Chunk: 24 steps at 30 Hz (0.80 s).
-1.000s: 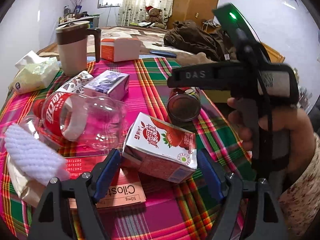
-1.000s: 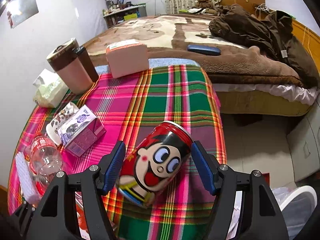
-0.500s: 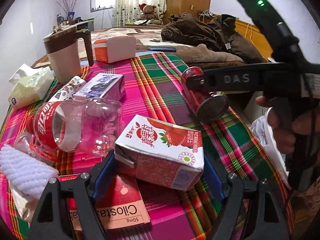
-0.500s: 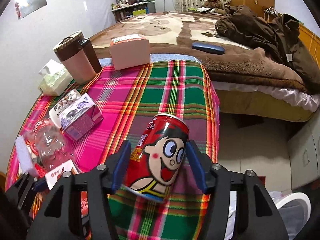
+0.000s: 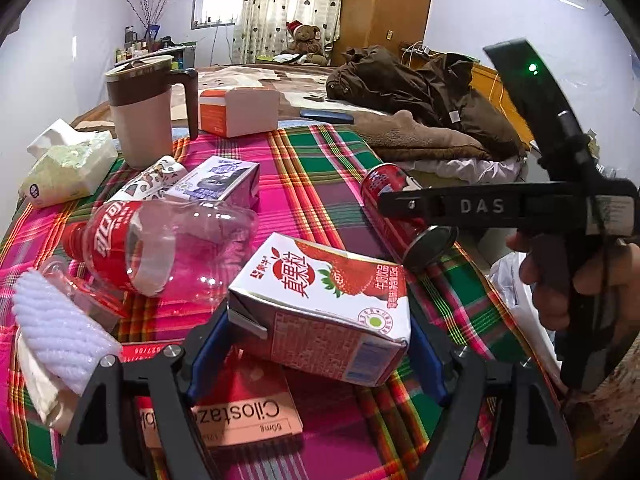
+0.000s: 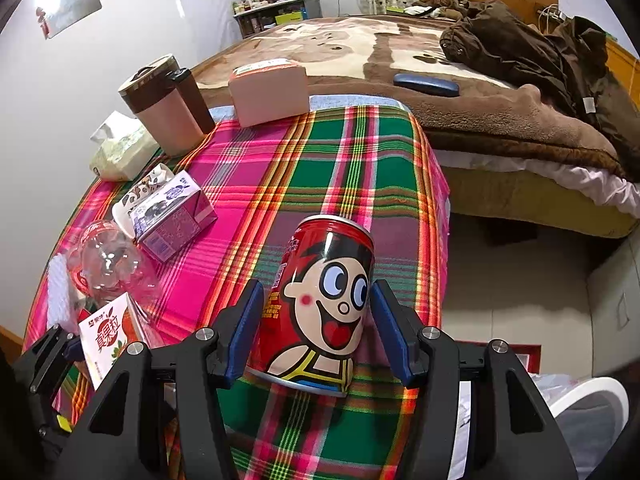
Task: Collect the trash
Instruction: 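Grasp the red cartoon can with the right gripper while the left gripper grasps the strawberry milk carton, then carry the can and carton over the wastebasket and open both grippers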
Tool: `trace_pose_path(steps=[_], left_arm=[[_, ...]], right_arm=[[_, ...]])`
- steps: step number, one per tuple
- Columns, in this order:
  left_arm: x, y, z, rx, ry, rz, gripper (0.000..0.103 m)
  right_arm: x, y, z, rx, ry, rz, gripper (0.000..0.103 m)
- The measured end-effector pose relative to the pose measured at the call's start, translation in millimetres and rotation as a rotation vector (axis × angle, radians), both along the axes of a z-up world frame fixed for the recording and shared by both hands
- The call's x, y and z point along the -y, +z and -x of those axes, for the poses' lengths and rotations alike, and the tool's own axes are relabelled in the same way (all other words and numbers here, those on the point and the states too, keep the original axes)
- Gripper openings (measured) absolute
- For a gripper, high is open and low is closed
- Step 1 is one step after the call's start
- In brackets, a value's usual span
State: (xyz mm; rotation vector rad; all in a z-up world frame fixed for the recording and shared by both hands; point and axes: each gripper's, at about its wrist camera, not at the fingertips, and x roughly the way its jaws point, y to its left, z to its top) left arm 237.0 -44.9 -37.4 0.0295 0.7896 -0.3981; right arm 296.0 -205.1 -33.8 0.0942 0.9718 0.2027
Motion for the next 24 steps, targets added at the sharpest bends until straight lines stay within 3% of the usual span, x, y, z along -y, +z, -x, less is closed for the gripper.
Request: trace_pose_path(steps=[5, 16, 24], left_arm=[[-4, 4, 5, 0.011, 0.009, 0.016, 0.081], [-9, 8, 8, 0.022, 0.021, 0.019, 0.081], [-12, 18, 21, 0.053, 0.027, 0.025, 0.081]], right_arm=[[-7, -15, -3, -0.087, 0.036, 0.006, 0.057], [-14, -9, 14, 0.041, 0.033, 0.079, 0.054], [2, 1, 36, 0.111, -0.005, 0.006, 0.054]])
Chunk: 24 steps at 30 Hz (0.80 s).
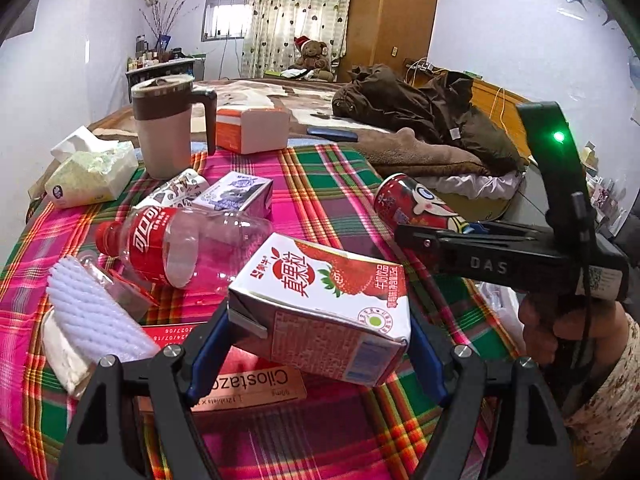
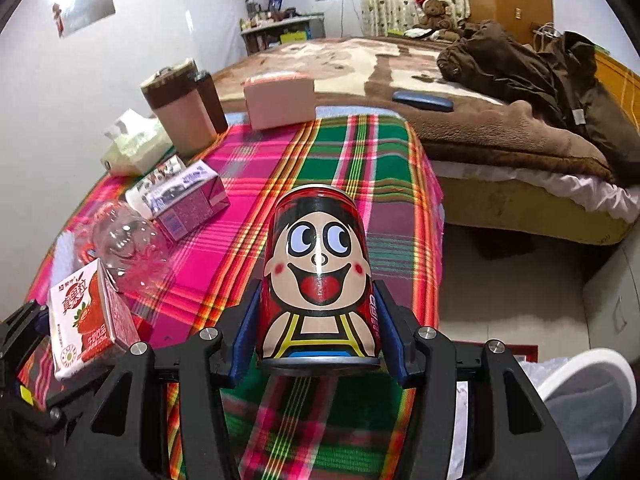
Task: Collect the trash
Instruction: 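Carry the can and carton over the wastebasket and open both grippers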
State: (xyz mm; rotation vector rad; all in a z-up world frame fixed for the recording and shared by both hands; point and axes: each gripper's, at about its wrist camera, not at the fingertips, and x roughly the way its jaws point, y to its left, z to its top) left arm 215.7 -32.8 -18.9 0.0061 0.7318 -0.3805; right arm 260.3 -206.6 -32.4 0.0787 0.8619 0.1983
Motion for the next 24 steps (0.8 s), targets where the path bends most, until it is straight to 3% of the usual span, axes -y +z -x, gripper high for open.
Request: trace_pose_path(steps=[12, 24], left_arm=[[21, 26, 31, 0.057, -0.043, -0.009, 0.081], [70, 42, 62, 0.09, -0.14, -0.003, 0.081]], right_arm=[[25, 26, 53, 0.078, -0.047, -0.056, 0.054], [77, 38, 112, 0.118, -0.185, -0.051, 0.054]])
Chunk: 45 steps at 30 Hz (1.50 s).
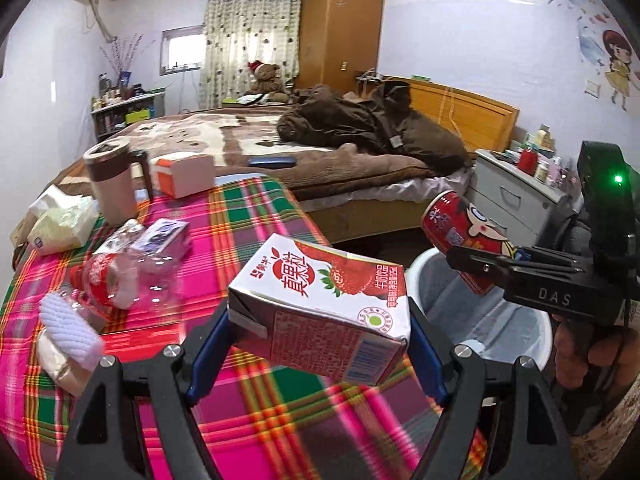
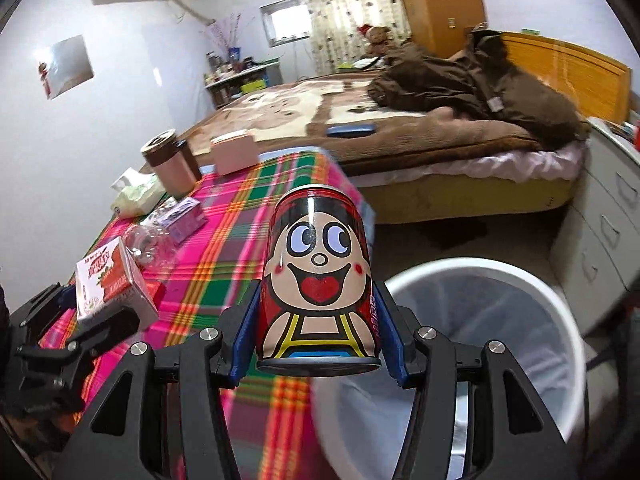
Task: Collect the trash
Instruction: 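Carry the can and carton over the wastebasket and open both grippers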
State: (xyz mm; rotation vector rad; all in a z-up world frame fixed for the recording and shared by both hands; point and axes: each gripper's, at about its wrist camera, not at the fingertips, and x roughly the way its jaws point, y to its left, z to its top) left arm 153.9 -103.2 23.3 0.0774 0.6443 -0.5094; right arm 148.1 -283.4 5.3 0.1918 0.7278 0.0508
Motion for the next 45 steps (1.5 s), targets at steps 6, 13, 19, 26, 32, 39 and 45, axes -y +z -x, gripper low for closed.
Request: trace_pose_path(steps=[6, 13, 19, 26, 32, 39, 45], left_arm=[[33, 3, 11, 0.002, -0.063, 0.004, 0.081], [77, 0, 21, -0.004, -0.137, -0.005, 0.081], [113, -12, 26, -0.03, -0.202, -0.015, 0.081], [142, -24, 25, -0.06, -0.246, -0.039, 0.081], [149, -29, 24, -0.078, -0.249, -0.048, 0.081], [150, -31, 23, -0.091, -0.245, -0.044, 0.081], [141, -27, 25, -0.086, -0.241, -0.029, 0.082]], right_arm=[[22, 5, 20, 0.005, -0.066, 0.033, 0.054], [49, 2, 40, 0.0, -0.142, 0.065, 0.054], [78, -12, 53, -0.047, -0.212, 0.065, 0.054], [100, -30, 53, -0.125, -0.251, 0.057, 0.054], [107, -40, 53, -0.158, -0.266, 0.05, 0.054], [111, -41, 53, -0.167, -0.288, 0.068, 0.064], [111, -38, 54, -0.158, -0.292, 0.06, 0.064]])
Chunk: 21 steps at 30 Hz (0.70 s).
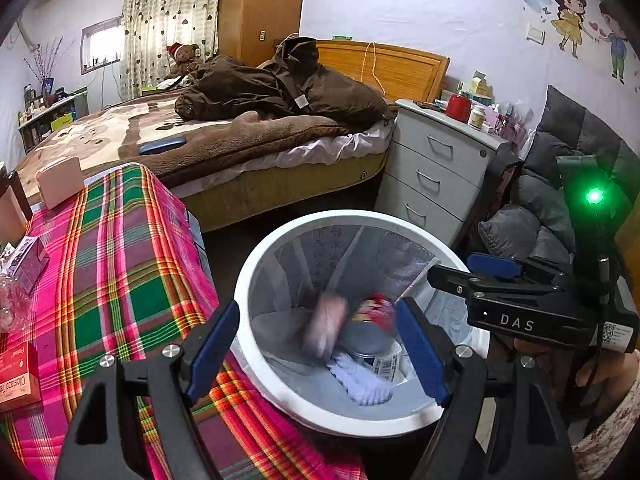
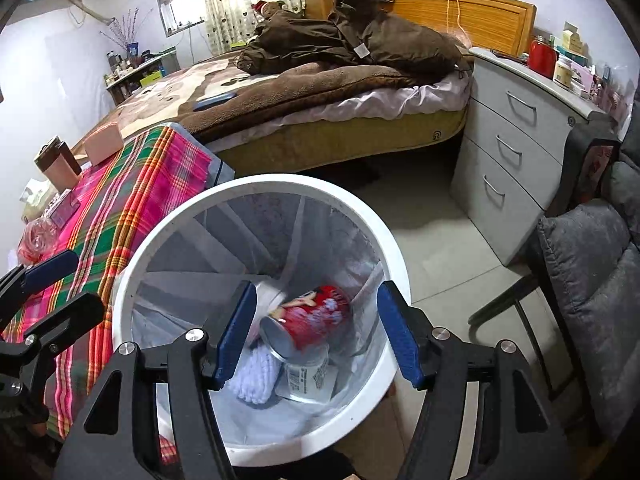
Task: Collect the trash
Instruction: 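Carry the can and carton over the wastebasket and open both grippers, then move both grippers back toward the remaining trash on the bed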
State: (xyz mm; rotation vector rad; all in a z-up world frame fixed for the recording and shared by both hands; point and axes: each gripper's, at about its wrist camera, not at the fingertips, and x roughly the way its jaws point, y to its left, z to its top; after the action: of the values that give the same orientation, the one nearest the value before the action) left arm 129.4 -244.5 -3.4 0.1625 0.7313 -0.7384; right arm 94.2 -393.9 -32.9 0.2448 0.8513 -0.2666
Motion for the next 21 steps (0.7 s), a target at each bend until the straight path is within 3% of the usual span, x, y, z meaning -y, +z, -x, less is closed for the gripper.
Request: trace_pose_path(steps=[21], left_arm=[[-84, 25, 1, 0.07, 0.152, 0.033, 0.082]], right_arm=[[-55, 23, -6, 0.117, 0.084, 0.017, 0.065]])
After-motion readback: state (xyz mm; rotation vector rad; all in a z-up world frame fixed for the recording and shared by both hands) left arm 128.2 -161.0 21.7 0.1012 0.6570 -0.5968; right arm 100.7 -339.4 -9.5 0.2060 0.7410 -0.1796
